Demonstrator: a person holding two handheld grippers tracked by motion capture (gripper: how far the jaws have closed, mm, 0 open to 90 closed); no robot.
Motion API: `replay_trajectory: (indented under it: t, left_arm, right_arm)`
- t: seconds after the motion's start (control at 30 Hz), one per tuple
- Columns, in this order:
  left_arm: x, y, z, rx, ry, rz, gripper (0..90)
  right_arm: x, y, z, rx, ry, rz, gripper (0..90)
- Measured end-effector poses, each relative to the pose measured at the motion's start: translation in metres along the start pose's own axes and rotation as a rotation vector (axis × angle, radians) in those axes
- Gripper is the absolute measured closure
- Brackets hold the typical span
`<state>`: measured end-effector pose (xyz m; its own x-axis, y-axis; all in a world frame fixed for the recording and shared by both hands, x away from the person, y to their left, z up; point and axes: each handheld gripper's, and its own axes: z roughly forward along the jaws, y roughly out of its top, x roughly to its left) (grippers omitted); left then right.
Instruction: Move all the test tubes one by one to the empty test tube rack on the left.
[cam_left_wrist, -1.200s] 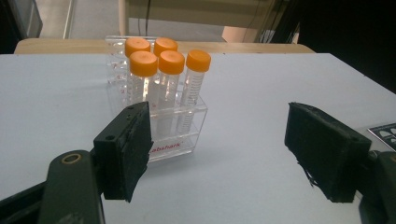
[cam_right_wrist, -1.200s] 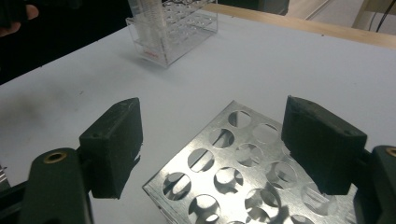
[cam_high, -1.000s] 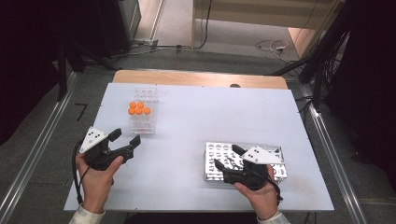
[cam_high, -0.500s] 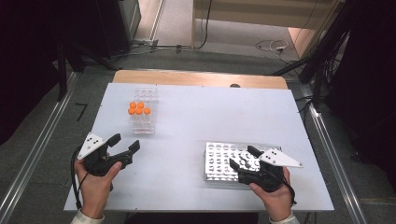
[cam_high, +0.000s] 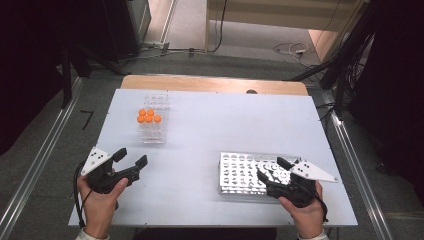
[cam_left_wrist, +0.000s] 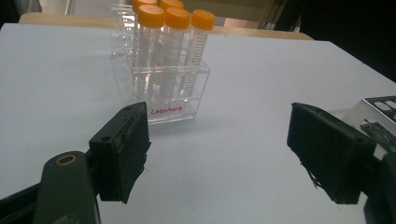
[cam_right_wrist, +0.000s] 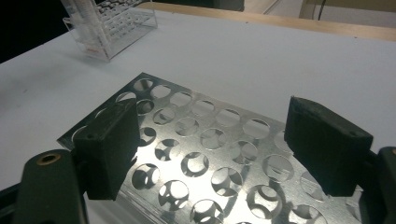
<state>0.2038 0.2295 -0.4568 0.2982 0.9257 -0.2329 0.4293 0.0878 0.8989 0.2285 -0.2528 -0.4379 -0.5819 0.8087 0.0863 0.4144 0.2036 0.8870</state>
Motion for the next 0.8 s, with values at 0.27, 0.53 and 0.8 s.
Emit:
replay_trajectory:
  t: [0.27,0.53,0.8]
  left_arm:
    - [0.005,-0.004,-0.001,0.006,0.015,-0.007,21.4]
    - [0.008,-0.007,-0.003,0.006,0.023,-0.01,21.3]
    - [0.008,-0.009,-0.004,0.008,0.02,-0.015,21.3]
  right_arm:
    - [-0.015,-0.004,-0.01,0.002,-0.03,0.011,16.9]
    - [-0.032,-0.01,-0.024,-0.003,-0.069,0.041,16.9]
    - [-0.044,-0.015,-0.034,-0.001,-0.094,0.057,16.8]
